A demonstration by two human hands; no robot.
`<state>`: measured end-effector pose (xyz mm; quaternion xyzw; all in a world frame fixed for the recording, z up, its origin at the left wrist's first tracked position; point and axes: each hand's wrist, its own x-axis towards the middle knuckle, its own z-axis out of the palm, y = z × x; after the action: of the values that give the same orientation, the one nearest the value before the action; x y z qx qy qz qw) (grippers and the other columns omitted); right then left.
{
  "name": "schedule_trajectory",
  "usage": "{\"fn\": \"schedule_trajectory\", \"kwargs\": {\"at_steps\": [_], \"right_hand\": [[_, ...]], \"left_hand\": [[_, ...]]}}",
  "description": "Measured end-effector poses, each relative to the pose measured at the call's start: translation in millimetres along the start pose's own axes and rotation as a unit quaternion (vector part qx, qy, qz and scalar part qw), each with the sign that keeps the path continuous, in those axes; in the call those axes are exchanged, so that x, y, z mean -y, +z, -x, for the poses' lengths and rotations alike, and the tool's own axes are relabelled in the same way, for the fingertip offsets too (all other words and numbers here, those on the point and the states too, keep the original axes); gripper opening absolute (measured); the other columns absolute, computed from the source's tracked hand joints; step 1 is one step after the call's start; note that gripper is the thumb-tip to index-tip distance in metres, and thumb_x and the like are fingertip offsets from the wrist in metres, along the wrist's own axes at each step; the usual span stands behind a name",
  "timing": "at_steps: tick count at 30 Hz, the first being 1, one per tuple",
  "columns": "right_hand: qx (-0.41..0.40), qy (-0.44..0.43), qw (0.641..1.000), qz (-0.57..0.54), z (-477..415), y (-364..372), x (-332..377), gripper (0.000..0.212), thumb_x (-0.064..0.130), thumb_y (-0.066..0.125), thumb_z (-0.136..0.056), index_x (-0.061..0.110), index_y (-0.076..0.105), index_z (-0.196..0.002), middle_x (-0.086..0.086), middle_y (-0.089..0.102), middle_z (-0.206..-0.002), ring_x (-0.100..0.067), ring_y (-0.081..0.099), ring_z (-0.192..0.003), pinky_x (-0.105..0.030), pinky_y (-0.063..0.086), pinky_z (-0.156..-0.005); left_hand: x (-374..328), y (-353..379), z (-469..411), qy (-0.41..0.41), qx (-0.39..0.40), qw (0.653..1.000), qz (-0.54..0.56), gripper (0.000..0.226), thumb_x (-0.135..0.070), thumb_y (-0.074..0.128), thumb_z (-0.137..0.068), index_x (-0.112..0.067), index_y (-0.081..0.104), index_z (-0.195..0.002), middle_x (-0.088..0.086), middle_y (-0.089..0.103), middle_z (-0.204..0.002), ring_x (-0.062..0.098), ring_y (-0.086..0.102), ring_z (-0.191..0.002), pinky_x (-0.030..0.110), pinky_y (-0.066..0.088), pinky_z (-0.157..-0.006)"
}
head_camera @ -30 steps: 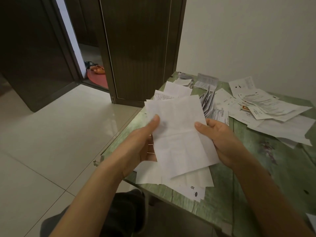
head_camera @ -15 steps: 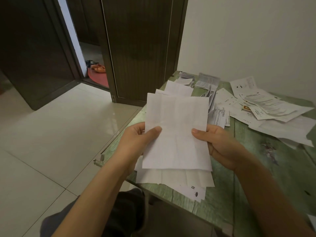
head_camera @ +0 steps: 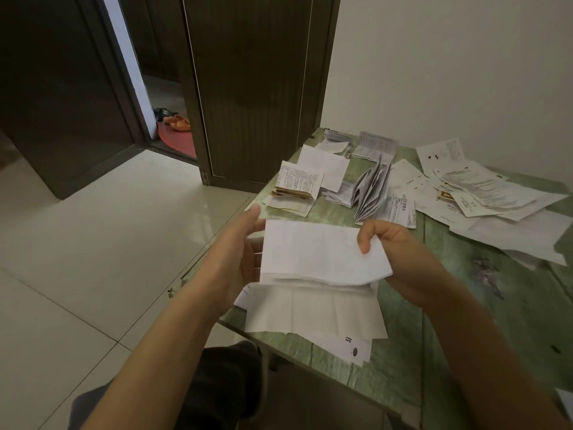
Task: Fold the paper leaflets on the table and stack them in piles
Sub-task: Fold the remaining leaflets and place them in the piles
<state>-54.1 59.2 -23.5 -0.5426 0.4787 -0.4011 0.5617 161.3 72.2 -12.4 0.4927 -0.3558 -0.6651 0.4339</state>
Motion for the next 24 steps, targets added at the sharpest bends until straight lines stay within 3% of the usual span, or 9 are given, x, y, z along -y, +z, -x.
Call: {"fn": "schedule_trajectory", "kwargs": {"at_steps": [2, 5, 9, 11, 14, 16, 18, 21, 24], "right_hand": [[0.008, -0.008, 1.000, 0.015, 0, 2, 0, 0.060, -0.017, 0.033, -0.085, 0.021, 0.060, -0.046, -0.008, 0.058, -0.073, -0.022, 0.057, -0.072, -0.019, 0.041, -0.047], [0.028, -0.001, 1.000, 0.011, -1, 4, -1, 0.058, -0.014, 0.035, -0.087, 0.020, 0.069, -0.055, -0.006, 0.064, -0.082, -0.022, 0.056, -0.081, -0.023, 0.045, -0.061], [0.012, 0.000, 0.997, -0.077, -2, 3, 1, 0.037, -0.006, 0.034, -0.082, 0.009, 0.068, -0.078, -0.009, 0.066, -0.085, -0.023, 0.058, -0.082, -0.026, 0.051, -0.068], [-0.011, -0.008, 0.993, -0.117, -2, 1, 2, 0.030, -0.002, 0.031, -0.087, 0.004, 0.060, -0.088, -0.012, 0.069, -0.083, -0.022, 0.061, -0.076, -0.030, 0.051, -0.067], [-0.012, 0.012, 0.999, -0.037, -1, 1, 2, 0.027, 0.021, 0.039, -0.096, 0.005, 0.061, -0.095, -0.009, 0.072, -0.086, -0.020, 0.064, -0.078, -0.032, 0.049, -0.073], [0.019, 0.034, 0.997, 0.063, 1, 6, 0, 0.024, 0.030, 0.051, -0.089, 0.012, 0.066, -0.092, -0.003, 0.071, -0.083, -0.016, 0.064, -0.076, -0.027, 0.049, -0.069], [0.047, 0.044, 0.989, 0.133, 3, 14, -1, 0.012, 0.024, 0.059, -0.087, 0.014, 0.066, -0.083, 0.000, 0.067, -0.074, -0.011, 0.062, -0.064, -0.019, 0.048, -0.058], [0.046, 0.032, 0.988, 0.145, 4, 18, 0, 0.012, 0.013, 0.063, -0.085, 0.014, 0.063, -0.073, -0.005, 0.063, -0.069, -0.011, 0.057, -0.057, -0.013, 0.044, -0.051], [0.042, 0.028, 0.989, 0.140, 3, 16, 0, 0.018, 0.010, 0.064, -0.084, 0.017, 0.063, -0.067, -0.011, 0.062, -0.071, -0.018, 0.055, -0.063, -0.016, 0.044, -0.055]], "left_hand": [[3, 1, 0, -0.018, 0.007, 0.998, -0.056, 0.033, -0.045, 0.047, -0.092, -0.017, 0.065, -0.097, 0.002, 0.074, -0.082, 0.016, 0.069, -0.070, 0.026, 0.049, -0.059], [8, 0, -2, -0.016, -0.025, 0.993, -0.111, 0.021, -0.025, 0.063, -0.087, -0.009, 0.066, -0.099, 0.010, 0.072, -0.096, 0.019, 0.066, -0.076, 0.027, 0.050, -0.065], [8, -4, -4, 0.001, -0.062, 0.990, -0.126, 0.011, -0.019, 0.062, -0.088, -0.011, 0.067, -0.092, 0.009, 0.072, -0.095, 0.024, 0.065, -0.080, 0.036, 0.052, -0.078], [8, -5, -4, 0.016, -0.057, 0.988, -0.141, 0.009, -0.020, 0.062, -0.089, -0.014, 0.067, -0.091, 0.006, 0.072, -0.092, 0.022, 0.065, -0.078, 0.035, 0.052, -0.074], [10, -4, -2, 0.021, -0.020, 0.984, -0.174, 0.011, -0.022, 0.062, -0.087, -0.015, 0.068, -0.093, 0.002, 0.072, -0.086, 0.016, 0.067, -0.071, 0.025, 0.051, -0.062], [12, 1, 1, 0.023, 0.002, 0.981, -0.190, 0.011, -0.023, 0.062, -0.088, -0.015, 0.068, -0.092, 0.000, 0.073, -0.083, 0.012, 0.067, -0.066, 0.021, 0.050, -0.056], [15, 7, 2, 0.029, 0.004, 0.980, -0.195, 0.010, -0.025, 0.063, -0.087, -0.016, 0.069, -0.089, 0.000, 0.073, -0.082, 0.014, 0.066, -0.067, 0.023, 0.049, -0.057], [17, 11, 2, 0.054, -0.010, 0.984, -0.172, 0.017, -0.029, 0.061, -0.088, -0.020, 0.069, -0.076, 0.000, 0.071, -0.073, 0.015, 0.064, -0.064, 0.027, 0.049, -0.060], [15, 13, 1, 0.102, -0.043, 0.975, -0.194, 0.022, -0.027, 0.057, -0.092, -0.023, 0.071, -0.075, 0.000, 0.070, -0.075, 0.014, 0.061, -0.067, 0.026, 0.047, -0.060]]}}
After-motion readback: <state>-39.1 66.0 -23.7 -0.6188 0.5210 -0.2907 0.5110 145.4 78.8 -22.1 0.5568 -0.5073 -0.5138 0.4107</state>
